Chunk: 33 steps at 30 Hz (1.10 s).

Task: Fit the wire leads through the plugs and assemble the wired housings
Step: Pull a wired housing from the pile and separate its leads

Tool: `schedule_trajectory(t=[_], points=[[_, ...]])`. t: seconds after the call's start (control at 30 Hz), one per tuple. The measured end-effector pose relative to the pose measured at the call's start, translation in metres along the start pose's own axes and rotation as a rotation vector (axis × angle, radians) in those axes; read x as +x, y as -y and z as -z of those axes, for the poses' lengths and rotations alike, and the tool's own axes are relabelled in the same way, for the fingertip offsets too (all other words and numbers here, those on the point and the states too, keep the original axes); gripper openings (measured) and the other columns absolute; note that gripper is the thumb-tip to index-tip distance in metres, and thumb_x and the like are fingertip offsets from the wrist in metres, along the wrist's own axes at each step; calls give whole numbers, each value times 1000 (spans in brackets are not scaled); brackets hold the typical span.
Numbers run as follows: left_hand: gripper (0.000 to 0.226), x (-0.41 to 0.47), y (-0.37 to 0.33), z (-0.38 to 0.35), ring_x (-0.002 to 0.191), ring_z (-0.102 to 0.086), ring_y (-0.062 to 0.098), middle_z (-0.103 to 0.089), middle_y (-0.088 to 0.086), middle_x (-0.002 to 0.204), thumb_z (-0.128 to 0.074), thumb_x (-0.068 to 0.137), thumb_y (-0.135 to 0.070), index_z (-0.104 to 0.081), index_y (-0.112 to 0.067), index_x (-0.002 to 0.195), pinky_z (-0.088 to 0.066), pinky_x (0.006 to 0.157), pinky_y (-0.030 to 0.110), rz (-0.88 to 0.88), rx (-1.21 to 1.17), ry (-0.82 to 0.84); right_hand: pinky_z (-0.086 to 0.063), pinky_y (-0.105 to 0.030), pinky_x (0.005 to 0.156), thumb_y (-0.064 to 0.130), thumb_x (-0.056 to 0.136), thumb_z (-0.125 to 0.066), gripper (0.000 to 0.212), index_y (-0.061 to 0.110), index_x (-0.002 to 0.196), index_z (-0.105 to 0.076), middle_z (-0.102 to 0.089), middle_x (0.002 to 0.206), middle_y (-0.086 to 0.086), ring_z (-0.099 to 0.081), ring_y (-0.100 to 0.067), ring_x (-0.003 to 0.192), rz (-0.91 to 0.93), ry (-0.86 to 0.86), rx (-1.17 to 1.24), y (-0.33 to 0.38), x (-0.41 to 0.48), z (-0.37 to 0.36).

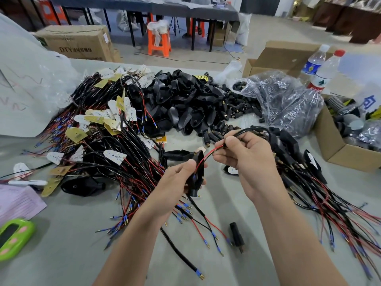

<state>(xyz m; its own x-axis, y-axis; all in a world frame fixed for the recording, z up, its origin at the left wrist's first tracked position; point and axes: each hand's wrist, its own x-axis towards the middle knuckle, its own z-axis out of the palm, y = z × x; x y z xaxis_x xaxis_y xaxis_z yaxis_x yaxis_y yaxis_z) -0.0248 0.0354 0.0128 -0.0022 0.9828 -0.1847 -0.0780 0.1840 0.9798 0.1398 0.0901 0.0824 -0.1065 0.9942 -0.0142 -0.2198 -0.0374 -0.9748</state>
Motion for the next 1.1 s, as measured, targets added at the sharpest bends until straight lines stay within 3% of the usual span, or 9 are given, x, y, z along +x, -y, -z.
schedule_trajectory(t=[0.2, 0.33, 0.43, 0.57, 0.63, 0.73, 0.87, 1.0, 1.1], points=[[62, 3, 0, 0, 79, -70, 20, -77, 13, 87, -46, 87, -72, -79, -23, 107, -54, 76, 33, 26, -49, 23, -59, -28, 62, -3, 99, -55, 19, 7, 89, -67, -74, 75, -14, -70, -22, 62, 68, 37, -147, -4, 2, 4], [67, 6, -3, -1, 74, -69, 18, -77, 14, 88, -45, 91, -65, -70, -4, 102, -54, 72, 29, 27, -53, -56, -58, -28, 60, -4, 98, -55, 17, 5, 89, -66, -73, 72, -11, -67, -20, 60, 56, 95, -191, -1, 4, 10], [54, 7, -8, -3, 68, -65, 14, -76, 8, 86, -47, 99, -56, -64, -9, 118, -53, 61, 22, 10, -112, -125, -57, -27, 58, -5, 98, -55, 17, 3, 90, -66, -72, 73, -12, -66, -21, 59, 61, 132, -215, 6, 7, 17], [40, 9, -11, -6, 64, -67, 11, -72, -6, 71, -47, 107, -44, -64, -7, 108, -54, 58, 20, 11, -134, -210, -56, -26, 58, -3, 100, -54, 19, 7, 90, -67, -72, 75, -12, -66, -20, 60, 24, 225, -157, 9, 11, 21], [42, 9, -15, -9, 67, -65, 15, -69, -1, 73, -50, 106, -42, -66, -3, 103, -53, 58, 21, 22, -122, -203, -55, -25, 58, -2, 101, -53, 20, 9, 91, -66, -71, 75, -9, -65, -18, 60, 14, 237, -114, 10, 13, 23], [41, 7, -20, -11, 74, -65, 21, -67, 25, 90, -53, 106, -40, -70, -2, 106, -55, 64, 26, 1, -99, -141, -50, -24, 57, -1, 101, -53, 18, 10, 93, -65, -71, 77, -8, -61, -16, 62, 14, 241, -136, 8, 17, 24], [33, 6, -22, -16, 71, -66, 19, -73, 14, 87, -55, 104, -40, -76, -15, 97, -53, 63, 25, -26, -76, -91, -48, -23, 52, -5, 97, -57, 19, 8, 89, -68, -73, 77, -11, -61, -15, 59, 13, 233, -176, -3, 16, 19], [35, 11, -24, -19, 71, -70, 23, -73, 4, 80, -54, 104, -40, -80, -22, 89, -57, 63, 28, -38, -110, -104, -55, -29, 64, 4, 83, -72, 13, 14, 83, -79, -74, 73, -5, -66, -16, 66, 73, 262, -350, -15, 14, 11], [39, 12, -22, -16, 74, -75, 26, -76, 3, 85, -48, 108, -40, -80, -27, 92, -59, 66, 30, -3, -104, -101, -57, -42, 87, 17, 73, -77, 13, 29, 78, -81, -78, 92, 8, -73, -12, 91, 141, 218, -522, -18, 15, 8]])
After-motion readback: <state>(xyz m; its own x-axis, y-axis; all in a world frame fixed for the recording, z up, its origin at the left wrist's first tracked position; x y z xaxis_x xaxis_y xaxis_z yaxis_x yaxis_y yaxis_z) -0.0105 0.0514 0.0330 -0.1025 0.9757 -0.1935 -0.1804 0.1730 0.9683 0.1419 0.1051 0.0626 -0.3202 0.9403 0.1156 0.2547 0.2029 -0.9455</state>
